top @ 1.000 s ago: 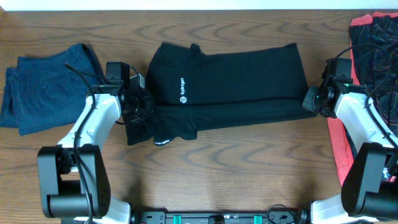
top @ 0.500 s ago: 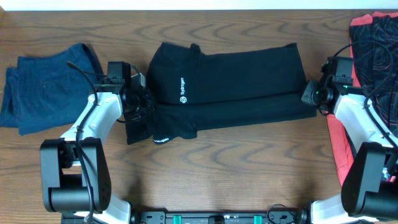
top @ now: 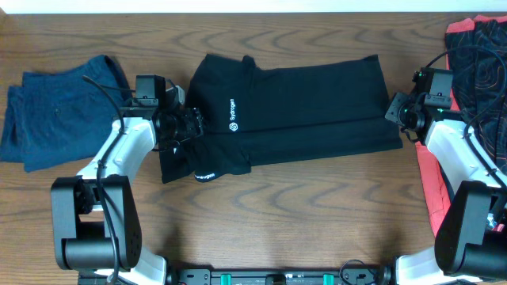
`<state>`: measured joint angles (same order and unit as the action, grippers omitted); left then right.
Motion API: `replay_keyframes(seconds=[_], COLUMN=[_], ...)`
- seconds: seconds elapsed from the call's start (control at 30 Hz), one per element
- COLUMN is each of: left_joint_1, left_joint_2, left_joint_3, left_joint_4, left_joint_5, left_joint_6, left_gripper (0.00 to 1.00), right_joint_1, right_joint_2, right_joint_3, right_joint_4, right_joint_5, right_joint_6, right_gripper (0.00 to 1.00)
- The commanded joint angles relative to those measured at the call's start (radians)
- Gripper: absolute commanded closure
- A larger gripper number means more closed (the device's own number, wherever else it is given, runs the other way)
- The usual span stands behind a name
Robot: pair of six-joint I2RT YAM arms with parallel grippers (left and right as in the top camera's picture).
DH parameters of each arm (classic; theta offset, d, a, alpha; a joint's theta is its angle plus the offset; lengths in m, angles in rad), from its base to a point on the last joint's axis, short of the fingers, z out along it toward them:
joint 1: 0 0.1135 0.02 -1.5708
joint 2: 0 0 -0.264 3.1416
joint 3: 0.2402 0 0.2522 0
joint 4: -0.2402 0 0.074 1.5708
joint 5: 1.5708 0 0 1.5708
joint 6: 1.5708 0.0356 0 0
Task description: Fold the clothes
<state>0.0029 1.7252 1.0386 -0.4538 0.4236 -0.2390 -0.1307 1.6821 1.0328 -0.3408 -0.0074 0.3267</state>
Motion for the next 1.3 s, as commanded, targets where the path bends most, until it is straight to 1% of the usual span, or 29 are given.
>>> replay_keyframes(seconds=[0.0,0.1,0.17,0.33,0.43,0.53,0.57,0.67,0.77,0.8,0.93,1.1,1.13,1.27], left_joint_1=[0.003,0.003,-0.002,-0.014,-0.016,-0.016,-0.016,-0.016,-0.016,-0.016,-0.029,-0.068,-0.076,-0.100], left_joint_2=[0.003,0.001,0.001,0.001,0.001,0.001,0.001,0.001,0.001,0.001,0.001,0.001,0.001,0.001], left_joint_3=[-0.001,-0.001,-0.001,-0.001,-0.001,-0.001,-0.001,-0.001,-0.001,-0.001,-0.023,-0.084,-0.094,-0.107], left_joint_4=[-0.037,-0.117,-0.167,-0.282,-0.317,-0.323,-0.320,-0.311,-0.298,-0.299,-0.285,-0.225,-0.216,-0.199], left_joint_5=[0.070,0.174,0.216,0.216,0.216,0.212,0.212,0.212,0.192,0.181,0.158,0.159,0.159,0.160], left_joint_6=[-0.003,-0.003,-0.002,0.030,0.062,0.071,0.071,0.075,0.093,0.093,0.093,0.092,0.092,0.092], left_gripper=[0.23,0.22,0.22,0.23,0.24,0.26,0.32,0.36,0.38,0.41,0.42,0.42,0.42,0.42], right_joint_1=[0.008,0.005,0.005,0.007,0.006,0.006,0.006,0.006,0.006,0.006,0.006,0.007,0.007,0.007], right_joint_2=[0.006,0.006,0.006,0.006,0.006,0.006,0.006,0.006,0.006,0.006,0.006,0.006,0.006,0.006], right_joint_3=[-0.004,-0.005,-0.011,-0.036,-0.062,-0.091,-0.101,-0.121,-0.130,-0.130,-0.130,-0.131,-0.131,-0.137], right_joint_4=[-0.017,-0.056,-0.071,-0.088,-0.084,-0.076,-0.074,-0.069,-0.069,-0.071,-0.067,-0.068,-0.068,-0.074], right_joint_5=[0.003,0.003,0.003,0.003,0.003,0.003,0.003,0.003,0.003,0.003,0.003,0.003,0.002,0.002], right_joint_6=[0.009,0.009,0.008,0.009,0.009,0.009,0.009,0.009,0.009,0.009,0.009,0.009,0.009,0.009], right_gripper=[0.64,0.63,0.63,0.62,0.62,0.62,0.62,0.62,0.64,0.65,0.69,0.72,0.75,0.81])
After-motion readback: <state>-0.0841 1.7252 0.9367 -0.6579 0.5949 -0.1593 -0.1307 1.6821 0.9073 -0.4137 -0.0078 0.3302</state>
